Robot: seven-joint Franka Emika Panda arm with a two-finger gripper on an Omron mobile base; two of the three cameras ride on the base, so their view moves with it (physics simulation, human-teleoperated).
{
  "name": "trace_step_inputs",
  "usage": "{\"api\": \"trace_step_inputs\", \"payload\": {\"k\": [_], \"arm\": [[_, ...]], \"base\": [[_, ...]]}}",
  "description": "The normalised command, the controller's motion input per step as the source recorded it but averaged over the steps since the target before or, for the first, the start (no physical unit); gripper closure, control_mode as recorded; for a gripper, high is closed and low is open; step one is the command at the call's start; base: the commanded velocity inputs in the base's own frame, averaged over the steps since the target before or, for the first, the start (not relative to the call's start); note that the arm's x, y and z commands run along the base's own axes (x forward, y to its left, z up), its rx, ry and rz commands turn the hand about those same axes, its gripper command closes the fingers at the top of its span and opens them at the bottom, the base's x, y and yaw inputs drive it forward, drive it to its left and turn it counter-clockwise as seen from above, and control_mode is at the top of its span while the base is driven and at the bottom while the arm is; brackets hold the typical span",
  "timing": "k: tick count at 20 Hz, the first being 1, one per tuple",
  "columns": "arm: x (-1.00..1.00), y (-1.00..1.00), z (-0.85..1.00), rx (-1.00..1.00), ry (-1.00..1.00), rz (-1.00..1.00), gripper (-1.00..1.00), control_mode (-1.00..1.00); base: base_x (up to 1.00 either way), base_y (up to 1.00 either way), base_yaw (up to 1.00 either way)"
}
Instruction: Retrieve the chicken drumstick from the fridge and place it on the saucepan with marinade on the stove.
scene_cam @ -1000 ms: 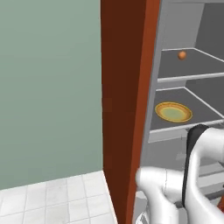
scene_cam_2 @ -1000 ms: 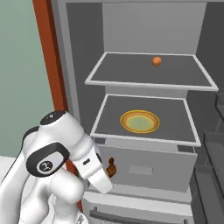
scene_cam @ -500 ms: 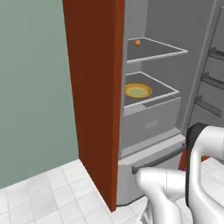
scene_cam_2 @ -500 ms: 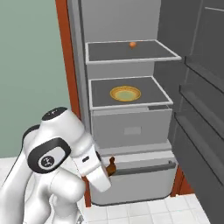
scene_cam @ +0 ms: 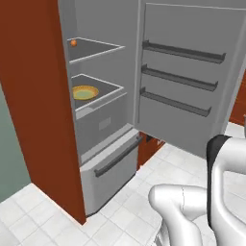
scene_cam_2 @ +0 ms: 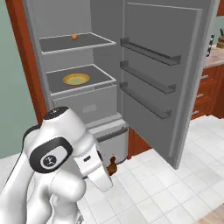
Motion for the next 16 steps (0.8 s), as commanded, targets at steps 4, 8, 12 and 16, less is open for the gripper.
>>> {"api": "trace_step_inputs", "payload": {"k": [4, 8, 12, 16], "arm": [[0.0, 0.0, 0.0, 0.0, 0.0, 0.0, 1.0, 1.0], [0.0, 0.0, 0.0, 0.0, 0.0, 0.0, 1.0, 1.0], [0.0, 0.0, 0.0, 0.0, 0.0, 0.0, 1.0, 1.0], [0.0, 0.0, 0.0, 0.0, 0.0, 0.0, 1.0, 1.0]], "base": [[-0.83, 0.22, -0.77], [-0.75, 0.37, -0.72], [-0.71, 0.49, -0.69], [-0.58, 0.83, -0.58]]}}
